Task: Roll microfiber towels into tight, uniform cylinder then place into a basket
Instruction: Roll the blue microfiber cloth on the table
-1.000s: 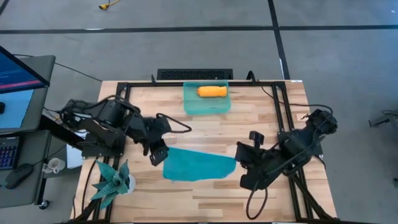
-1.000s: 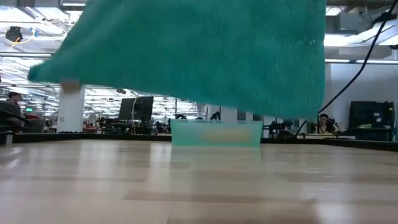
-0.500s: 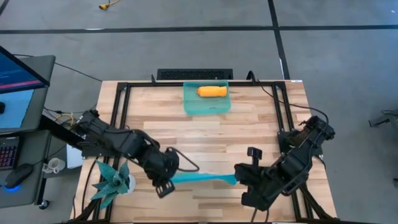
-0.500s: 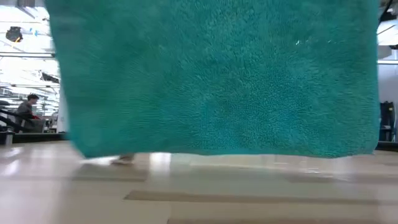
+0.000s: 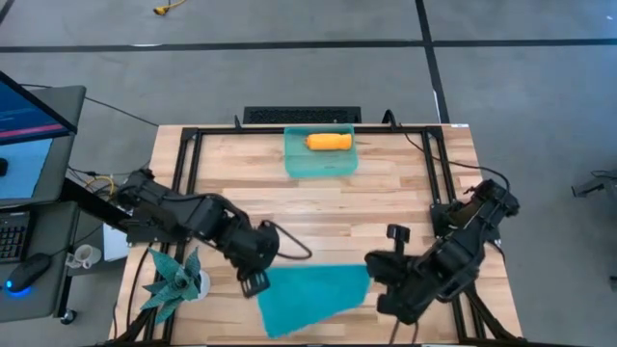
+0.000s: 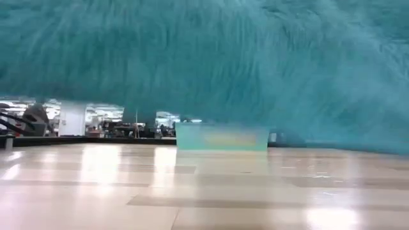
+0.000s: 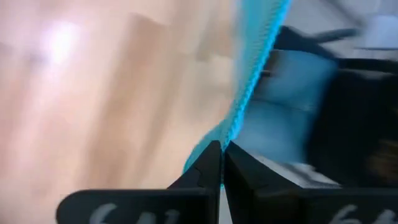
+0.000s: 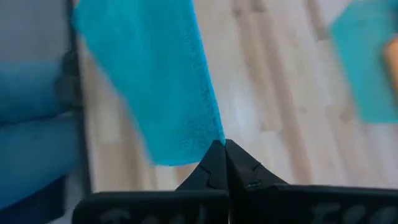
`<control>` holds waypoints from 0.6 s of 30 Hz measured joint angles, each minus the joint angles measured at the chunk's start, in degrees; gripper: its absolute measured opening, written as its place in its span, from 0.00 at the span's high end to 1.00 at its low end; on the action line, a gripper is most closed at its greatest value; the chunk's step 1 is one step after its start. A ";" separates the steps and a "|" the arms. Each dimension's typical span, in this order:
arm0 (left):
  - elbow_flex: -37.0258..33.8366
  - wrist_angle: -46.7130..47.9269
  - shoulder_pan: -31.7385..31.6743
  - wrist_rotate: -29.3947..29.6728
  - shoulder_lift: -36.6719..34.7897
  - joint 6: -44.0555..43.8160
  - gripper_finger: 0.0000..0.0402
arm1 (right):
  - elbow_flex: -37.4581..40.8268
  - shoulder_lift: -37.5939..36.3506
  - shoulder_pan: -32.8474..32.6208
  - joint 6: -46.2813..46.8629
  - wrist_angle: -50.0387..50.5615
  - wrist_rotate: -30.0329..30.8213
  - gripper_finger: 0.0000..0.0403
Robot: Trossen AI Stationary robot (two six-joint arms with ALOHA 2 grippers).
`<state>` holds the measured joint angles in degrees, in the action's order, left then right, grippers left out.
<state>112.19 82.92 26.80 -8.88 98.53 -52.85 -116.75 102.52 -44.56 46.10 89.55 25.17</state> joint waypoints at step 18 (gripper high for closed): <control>-23.57 -8.76 -12.93 23.09 -0.02 25.04 1.00 | 24.49 -0.13 10.64 2.32 -1.34 7.08 1.00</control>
<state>88.62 74.16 13.88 14.21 98.51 -27.80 -92.26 102.39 -33.92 48.42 88.22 32.24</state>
